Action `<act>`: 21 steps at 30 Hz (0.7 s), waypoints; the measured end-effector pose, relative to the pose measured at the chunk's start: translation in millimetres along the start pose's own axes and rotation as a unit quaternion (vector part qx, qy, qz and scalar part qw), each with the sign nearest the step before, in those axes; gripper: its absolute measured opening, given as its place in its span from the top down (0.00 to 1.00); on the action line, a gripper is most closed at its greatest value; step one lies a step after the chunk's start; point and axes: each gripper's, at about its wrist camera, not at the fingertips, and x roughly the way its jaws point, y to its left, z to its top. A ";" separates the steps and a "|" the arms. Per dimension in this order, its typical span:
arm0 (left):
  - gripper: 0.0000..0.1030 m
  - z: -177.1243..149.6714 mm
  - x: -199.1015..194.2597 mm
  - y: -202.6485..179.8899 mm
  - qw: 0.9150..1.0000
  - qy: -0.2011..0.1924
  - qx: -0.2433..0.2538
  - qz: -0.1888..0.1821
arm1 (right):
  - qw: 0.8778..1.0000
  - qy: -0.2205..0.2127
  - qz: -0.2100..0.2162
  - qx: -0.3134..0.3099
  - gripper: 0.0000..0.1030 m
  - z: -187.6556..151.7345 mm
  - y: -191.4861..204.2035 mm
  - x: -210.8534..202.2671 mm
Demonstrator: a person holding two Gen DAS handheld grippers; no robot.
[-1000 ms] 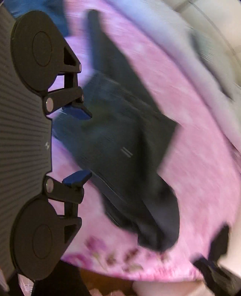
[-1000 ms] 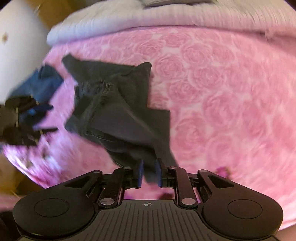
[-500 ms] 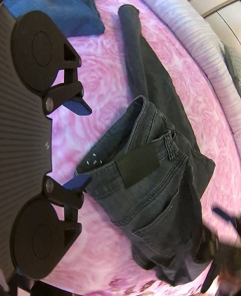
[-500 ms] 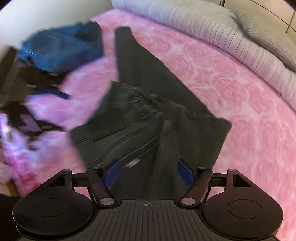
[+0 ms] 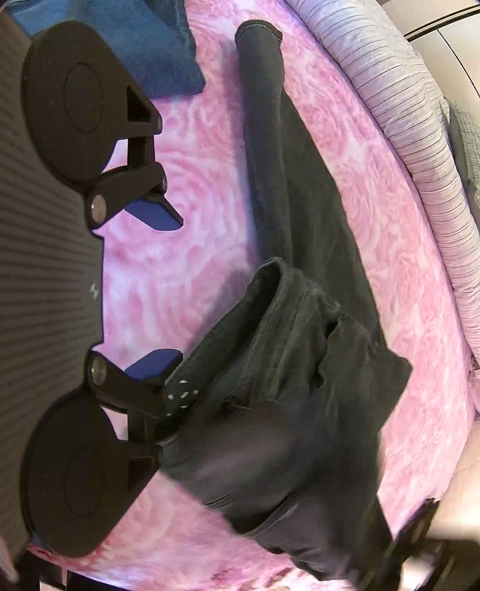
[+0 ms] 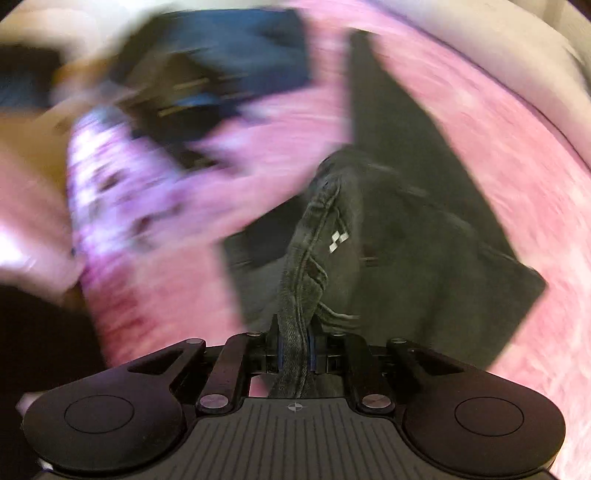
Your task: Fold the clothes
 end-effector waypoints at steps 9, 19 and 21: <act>0.35 28.4 13.7 -6.7 1.000 0.005 0.013 -0.010 | 0.999 -0.002 0.045 0.016 0.89 -46.6 72.8 -12.5; 0.35 58.8 46.2 -8.3 0.999 0.011 0.029 -0.016 | 0.998 -0.003 0.059 0.015 0.89 -68.3 85.3 -13.9; 0.35 63.2 49.3 -4.7 1.000 0.008 0.011 -0.019 | 0.998 0.004 0.059 -0.003 0.89 -67.3 88.3 -8.3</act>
